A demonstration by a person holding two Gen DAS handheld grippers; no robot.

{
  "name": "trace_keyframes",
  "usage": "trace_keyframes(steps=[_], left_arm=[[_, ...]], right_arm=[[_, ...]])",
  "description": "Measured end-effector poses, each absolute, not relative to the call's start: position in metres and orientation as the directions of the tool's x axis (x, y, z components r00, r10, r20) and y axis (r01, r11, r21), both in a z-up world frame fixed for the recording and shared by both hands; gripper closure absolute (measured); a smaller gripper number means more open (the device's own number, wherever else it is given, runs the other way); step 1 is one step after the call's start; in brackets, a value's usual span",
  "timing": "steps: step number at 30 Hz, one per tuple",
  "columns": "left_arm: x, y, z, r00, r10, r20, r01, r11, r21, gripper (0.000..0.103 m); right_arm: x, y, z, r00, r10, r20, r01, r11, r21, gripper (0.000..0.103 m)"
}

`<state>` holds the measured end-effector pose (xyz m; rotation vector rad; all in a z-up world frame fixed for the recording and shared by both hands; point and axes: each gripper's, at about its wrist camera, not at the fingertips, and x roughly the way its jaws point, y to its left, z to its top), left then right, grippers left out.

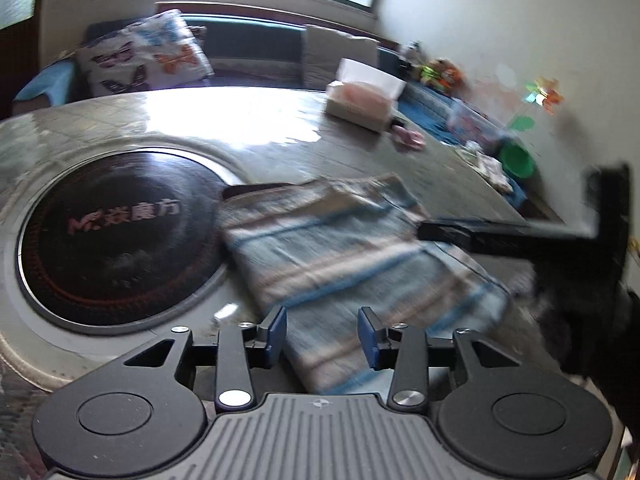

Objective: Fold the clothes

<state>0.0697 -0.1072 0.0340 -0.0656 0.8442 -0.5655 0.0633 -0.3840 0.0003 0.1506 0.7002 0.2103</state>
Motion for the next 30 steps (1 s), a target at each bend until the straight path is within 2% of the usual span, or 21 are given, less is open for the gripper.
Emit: trace_keyframes(steps=[1,8,12,15,17,20,25,28,30], left_arm=[[0.074,-0.107,0.033,0.534,-0.486,-0.692,0.427,0.861,-0.275,0.055],[0.095,-0.104,0.023,0.536,-0.44,-0.721,0.331,0.895,-0.299,0.054],[0.098,-0.105,0.019,0.52,-0.455,-0.723,0.329,0.888,-0.322,0.054],[0.103,-0.106,0.015,0.504,-0.459,-0.731,0.317,0.886,-0.337,0.056],[0.105,-0.106,0.012,0.499,-0.463,-0.733,0.313,0.885,-0.346,0.057],[0.105,-0.105,0.012,0.489,-0.475,-0.732,0.322,0.878,-0.354,0.063],[0.105,-0.103,0.012,0.485,-0.48,-0.731,0.332,0.874,-0.354,0.063],[0.106,-0.103,0.012,0.485,-0.478,-0.732,0.334,0.875,-0.351,0.062],[0.106,-0.103,0.012,0.484,-0.479,-0.732,0.331,0.875,-0.354,0.064]], right_arm=[[0.062,-0.386,0.001,0.746,0.231,-0.624,-0.127,0.97,0.206,0.052],[0.062,-0.4,-0.012,0.713,0.285,-0.64,-0.078,0.94,0.332,0.052],[0.061,-0.398,-0.014,0.714,0.295,-0.635,-0.075,0.934,0.351,0.053],[0.059,-0.397,-0.014,0.712,0.3,-0.634,-0.068,0.929,0.363,0.063],[0.057,-0.397,-0.015,0.711,0.302,-0.635,-0.063,0.927,0.37,0.073],[0.049,-0.396,-0.015,0.709,0.311,-0.633,-0.058,0.92,0.387,0.077],[0.034,-0.395,-0.015,0.708,0.321,-0.629,-0.051,0.911,0.409,0.077],[0.032,-0.395,-0.013,0.717,0.304,-0.627,-0.036,0.915,0.403,0.07],[0.034,-0.395,-0.013,0.723,0.297,-0.624,-0.027,0.915,0.404,0.07]])
